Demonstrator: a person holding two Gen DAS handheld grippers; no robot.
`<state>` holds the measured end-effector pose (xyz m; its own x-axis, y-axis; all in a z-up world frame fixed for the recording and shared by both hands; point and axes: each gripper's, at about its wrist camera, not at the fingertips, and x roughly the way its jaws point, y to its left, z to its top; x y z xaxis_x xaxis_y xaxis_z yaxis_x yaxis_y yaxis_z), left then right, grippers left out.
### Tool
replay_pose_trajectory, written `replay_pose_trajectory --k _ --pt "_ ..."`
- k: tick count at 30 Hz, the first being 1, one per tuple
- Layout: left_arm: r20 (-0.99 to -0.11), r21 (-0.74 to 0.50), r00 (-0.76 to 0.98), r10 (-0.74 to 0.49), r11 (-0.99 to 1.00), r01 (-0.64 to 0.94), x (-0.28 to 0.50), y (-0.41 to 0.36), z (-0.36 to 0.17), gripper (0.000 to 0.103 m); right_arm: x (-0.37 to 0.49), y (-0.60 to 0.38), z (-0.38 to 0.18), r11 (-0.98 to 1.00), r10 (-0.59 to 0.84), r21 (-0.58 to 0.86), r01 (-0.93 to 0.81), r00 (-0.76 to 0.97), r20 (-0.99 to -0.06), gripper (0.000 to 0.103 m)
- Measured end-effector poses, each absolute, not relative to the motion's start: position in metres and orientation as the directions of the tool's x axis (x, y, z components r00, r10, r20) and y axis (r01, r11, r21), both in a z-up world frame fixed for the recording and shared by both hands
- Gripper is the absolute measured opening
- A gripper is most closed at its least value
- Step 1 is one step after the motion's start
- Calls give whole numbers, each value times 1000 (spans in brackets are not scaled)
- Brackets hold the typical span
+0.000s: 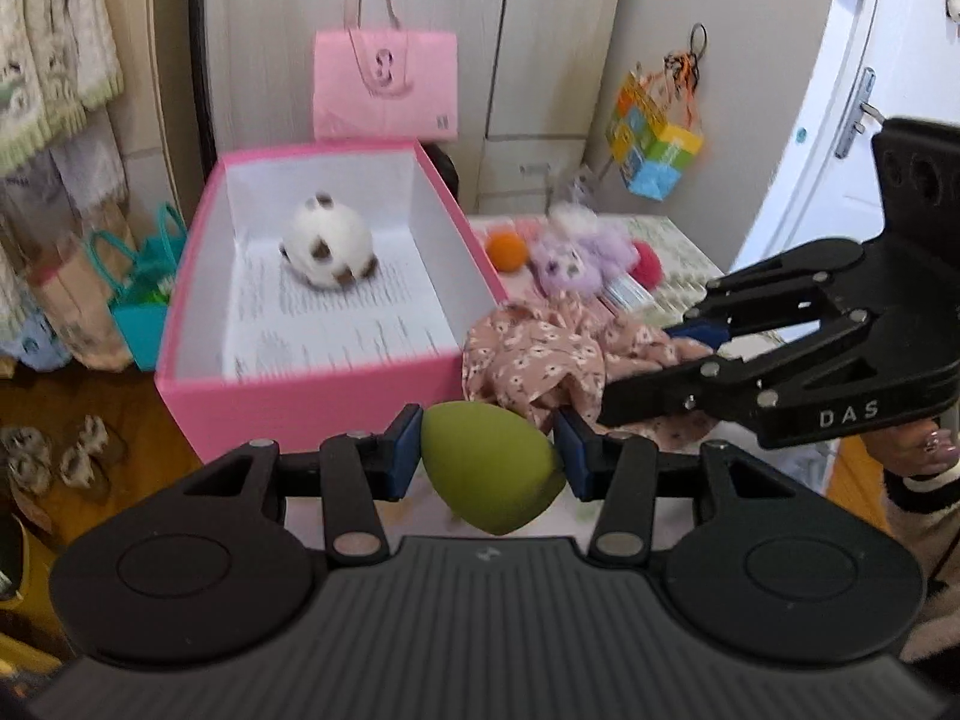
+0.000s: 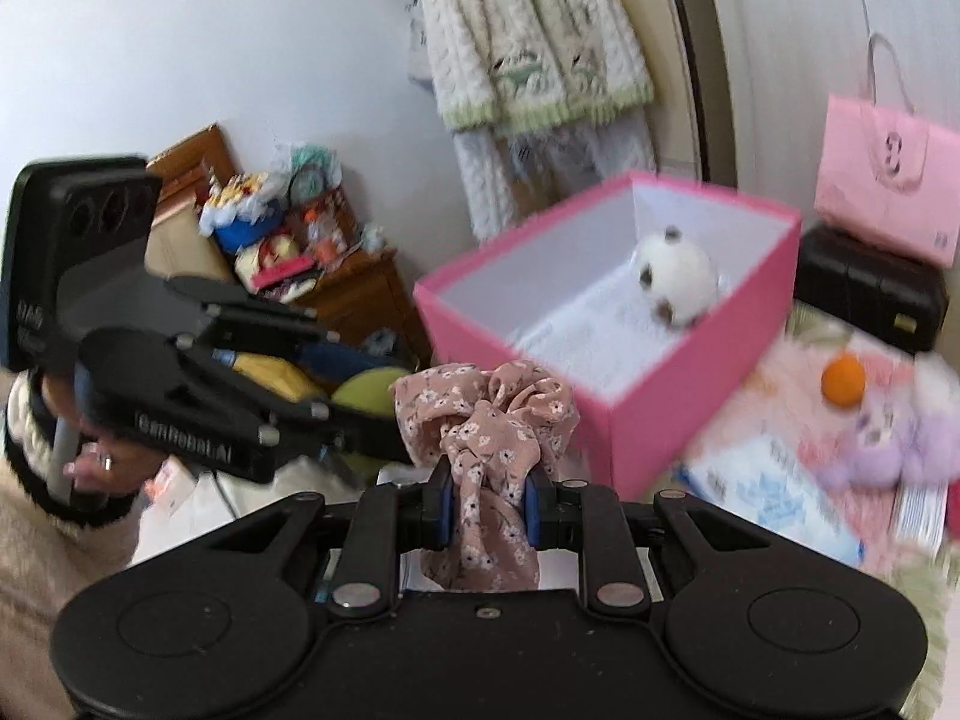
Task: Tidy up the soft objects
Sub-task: 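Carry the scrunchie and the sponge with both grippers over the pink box, then open both grippers to drop the scrunchie and sponge into the box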
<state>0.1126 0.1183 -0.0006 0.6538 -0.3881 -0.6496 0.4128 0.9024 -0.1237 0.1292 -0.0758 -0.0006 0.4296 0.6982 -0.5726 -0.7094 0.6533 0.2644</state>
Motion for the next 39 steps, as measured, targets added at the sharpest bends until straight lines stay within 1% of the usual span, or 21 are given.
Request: replay_pose_trajectory --k 5,10,14,19,24,26,28,31,32,33,34,35,36,37,38,39 --pt "-619 -108 693 -369 915 390 146 125 10 46 156 -63 15 682 681 227 -696 490 -544 26" --pt "-584 -79 747 -318 938 337 191 131 8 46 197 -49 13 705 662 221 -673 516 -544 26" --pt "-592 -103 745 -308 945 310 229 134 -4 46 229 -39 6 702 667 246 -668 495 -557 26" --pt "-606 -120 740 -293 953 279 274 139 -17 46 272 -31 -3 731 630 228 -643 508 -587 26" --pt "-598 -68 772 -214 974 217 310 138 -27 46 303 -21 -10 789 530 96 -606 595 -604 26" --pt "-612 -63 766 -197 978 201 326 139 -30 46 313 -14 -13 812 473 19 -583 639 -606 26" --pt "-624 -53 759 -185 979 195 336 138 -33 46 323 -11 -19 817 441 -22 -576 649 -620 26" --pt "-626 44 772 -108 984 173 344 129 -39 47 341 -3 -27 817 418 -31 -576 629 -656 26" --pt "-641 66 762 -90 983 172 349 127 -42 47 346 0 -30 819 410 -33 -573 625 -664 29" --pt "-658 41 745 -107 983 178 352 127 -43 48 350 4 -32 817 400 -44 -575 619 -676 32" --pt "-665 12 737 -124 984 176 355 128 -43 48 353 7 -35 819 382 -62 -571 623 -683 32" --pt "-667 9 736 -119 986 167 356 129 -43 50 354 10 -37 823 364 -80 -562 631 -685 32" --pt "-667 22 738 -105 987 160 356 129 -42 50 355 11 -39 825 350 -96 -557 637 -687 36" --pt "-663 34 743 -92 988 152 356 128 -42 53 357 10 -40 827 344 -101 -553 640 -687 40" --pt "-655 40 751 -81 989 142 355 129 -40 61 357 9 -41 830 342 -99 -549 641 -688 45" --pt "-648 38 758 -79 990 136 354 131 -39 66 358 6 -41 835 343 -90 -544 641 -687 47"
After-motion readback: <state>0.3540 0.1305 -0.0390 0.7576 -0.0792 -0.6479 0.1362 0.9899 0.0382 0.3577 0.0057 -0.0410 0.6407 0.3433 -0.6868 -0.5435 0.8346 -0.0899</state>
